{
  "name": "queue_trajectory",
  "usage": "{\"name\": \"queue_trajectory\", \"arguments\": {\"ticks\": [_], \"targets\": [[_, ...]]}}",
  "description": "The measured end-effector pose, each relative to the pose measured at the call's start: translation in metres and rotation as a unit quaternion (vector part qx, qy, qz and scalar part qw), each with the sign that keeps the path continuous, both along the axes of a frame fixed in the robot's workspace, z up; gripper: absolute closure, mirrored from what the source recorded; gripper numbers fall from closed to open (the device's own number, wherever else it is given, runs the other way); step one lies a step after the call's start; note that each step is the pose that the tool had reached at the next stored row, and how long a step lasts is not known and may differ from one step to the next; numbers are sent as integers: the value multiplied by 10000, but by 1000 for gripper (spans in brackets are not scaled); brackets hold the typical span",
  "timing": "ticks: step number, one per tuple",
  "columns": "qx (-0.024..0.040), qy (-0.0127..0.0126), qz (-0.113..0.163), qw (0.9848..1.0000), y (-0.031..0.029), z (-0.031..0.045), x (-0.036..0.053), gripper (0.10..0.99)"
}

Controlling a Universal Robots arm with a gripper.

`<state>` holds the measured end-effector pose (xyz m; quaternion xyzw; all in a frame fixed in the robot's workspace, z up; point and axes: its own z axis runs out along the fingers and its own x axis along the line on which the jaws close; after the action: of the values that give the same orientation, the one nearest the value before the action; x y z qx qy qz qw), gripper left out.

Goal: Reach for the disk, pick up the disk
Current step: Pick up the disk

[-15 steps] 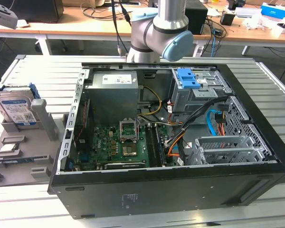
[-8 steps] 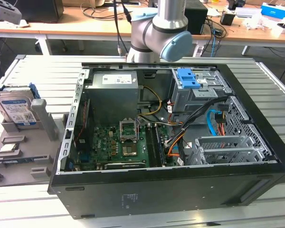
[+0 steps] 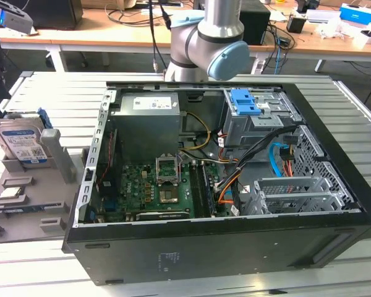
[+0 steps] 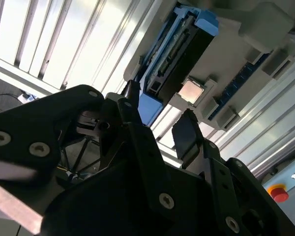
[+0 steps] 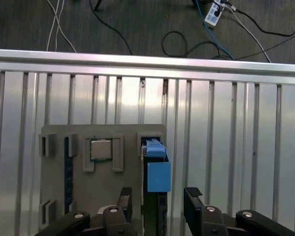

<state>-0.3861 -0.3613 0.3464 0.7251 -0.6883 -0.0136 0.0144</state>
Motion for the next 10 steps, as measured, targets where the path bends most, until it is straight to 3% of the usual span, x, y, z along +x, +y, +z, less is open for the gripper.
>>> {"name": "queue_trajectory", "arguments": {"ticks": [10], "targets": [[1, -1, 38, 10000, 0, -69, -24, 545]]}}
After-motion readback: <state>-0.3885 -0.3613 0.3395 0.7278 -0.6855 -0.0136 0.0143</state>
